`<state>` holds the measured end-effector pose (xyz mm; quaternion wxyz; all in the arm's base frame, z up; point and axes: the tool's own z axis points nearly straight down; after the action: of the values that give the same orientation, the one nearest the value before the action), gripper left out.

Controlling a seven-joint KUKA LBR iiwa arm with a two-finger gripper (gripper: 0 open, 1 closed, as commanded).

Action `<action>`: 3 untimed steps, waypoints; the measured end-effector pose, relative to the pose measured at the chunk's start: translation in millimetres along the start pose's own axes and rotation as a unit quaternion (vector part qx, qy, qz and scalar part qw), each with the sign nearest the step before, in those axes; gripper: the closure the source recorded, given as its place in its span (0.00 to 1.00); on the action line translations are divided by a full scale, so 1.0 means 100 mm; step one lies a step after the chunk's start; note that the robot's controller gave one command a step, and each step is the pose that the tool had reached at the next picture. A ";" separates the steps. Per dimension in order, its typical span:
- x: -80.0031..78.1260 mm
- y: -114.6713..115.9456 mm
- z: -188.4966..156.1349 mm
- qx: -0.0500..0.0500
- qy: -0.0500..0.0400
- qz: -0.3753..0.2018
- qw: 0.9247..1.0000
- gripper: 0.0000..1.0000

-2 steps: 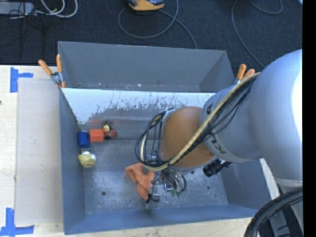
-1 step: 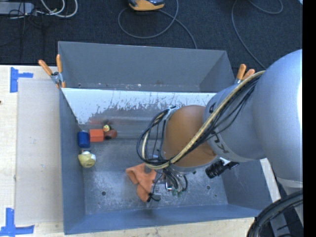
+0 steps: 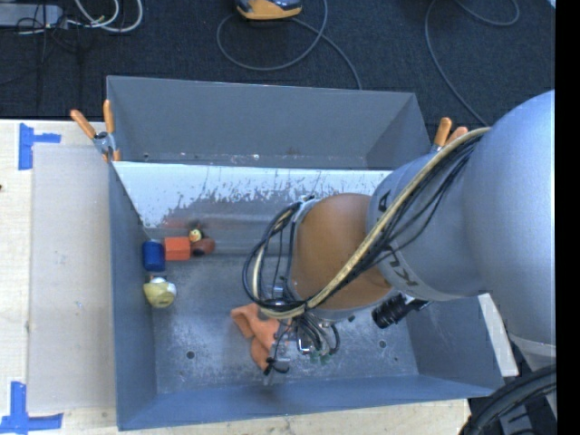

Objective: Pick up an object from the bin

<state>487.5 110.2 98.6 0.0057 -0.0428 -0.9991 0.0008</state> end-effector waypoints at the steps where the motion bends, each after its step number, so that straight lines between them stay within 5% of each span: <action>1: 0.05 0.03 0.25 0.000 0.001 0.089 0.996 0.00; 2: 0.07 -0.06 0.29 0.000 0.001 0.051 0.999 1.00; 3: 0.07 -0.06 0.29 0.000 0.001 0.051 0.999 1.00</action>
Offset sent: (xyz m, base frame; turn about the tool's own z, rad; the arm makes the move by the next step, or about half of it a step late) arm -0.0078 -0.0055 -0.0286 0.0993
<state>479.7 104.6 69.8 0.0064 -0.0936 -0.9956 0.0011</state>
